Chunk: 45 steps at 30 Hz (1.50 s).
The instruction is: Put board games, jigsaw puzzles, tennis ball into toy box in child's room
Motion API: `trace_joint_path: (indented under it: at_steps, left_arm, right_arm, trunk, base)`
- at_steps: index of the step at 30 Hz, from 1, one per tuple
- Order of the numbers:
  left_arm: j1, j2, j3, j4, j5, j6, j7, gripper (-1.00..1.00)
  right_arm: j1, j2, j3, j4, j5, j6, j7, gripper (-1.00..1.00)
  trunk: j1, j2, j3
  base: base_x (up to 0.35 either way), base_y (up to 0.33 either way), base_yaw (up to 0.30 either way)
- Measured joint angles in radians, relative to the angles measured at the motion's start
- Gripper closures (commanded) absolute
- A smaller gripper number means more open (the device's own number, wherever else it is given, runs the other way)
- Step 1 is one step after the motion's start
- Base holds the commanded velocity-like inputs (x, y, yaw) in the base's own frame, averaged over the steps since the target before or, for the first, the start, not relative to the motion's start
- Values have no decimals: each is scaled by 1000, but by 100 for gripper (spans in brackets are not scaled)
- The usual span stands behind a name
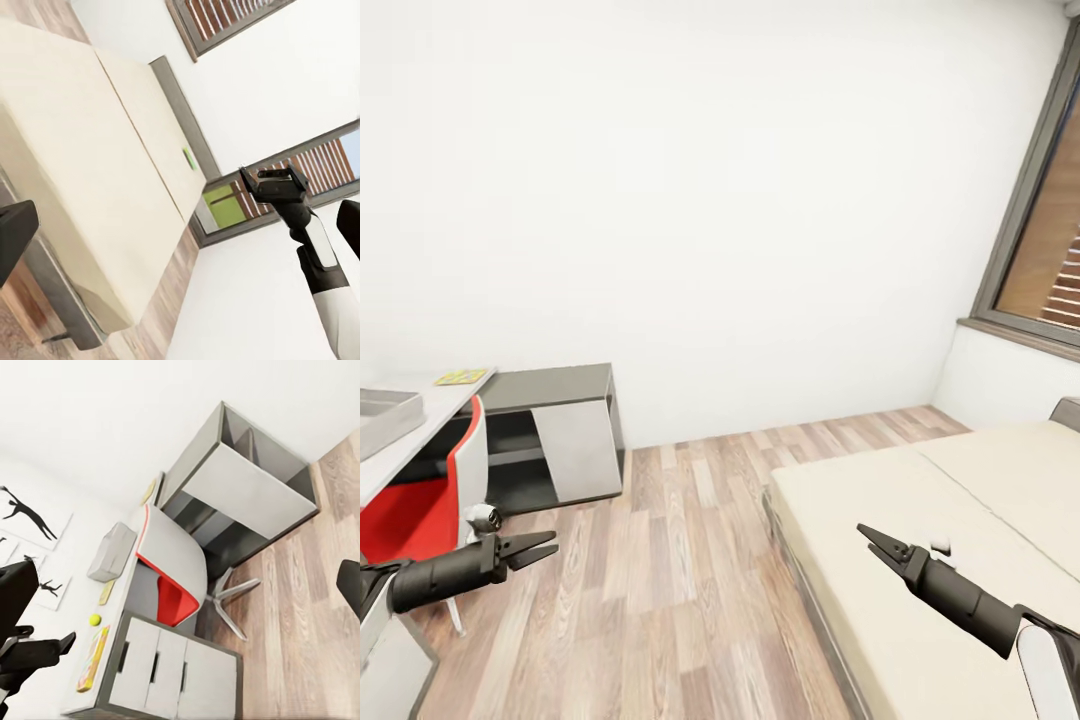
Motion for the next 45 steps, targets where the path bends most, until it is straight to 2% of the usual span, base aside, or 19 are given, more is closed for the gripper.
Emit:
trace_joint_path:
  at_steps: [27,35,45]
  left_arm:
    - [0,0,0,0,0,0,0,-100]
    - [-1,0,0,0,0,0,0,-100]
    - [-1,1,-1,1,-1,0,0,-100]
  right_arm:
    - [0,-2,-1,1,-1,0,0,-100]
    - [0,-1,-4,0,-2,1,1,-100]
    - [0,-1,-3,1,-2,3,1,-100]
  trunk:
    - [0,0,0]
    - [0,0,1]
    - [0,0,9]
  base:
    - [-90,0,280]
    - [-92,0,39]
    - [-20,0,-166]
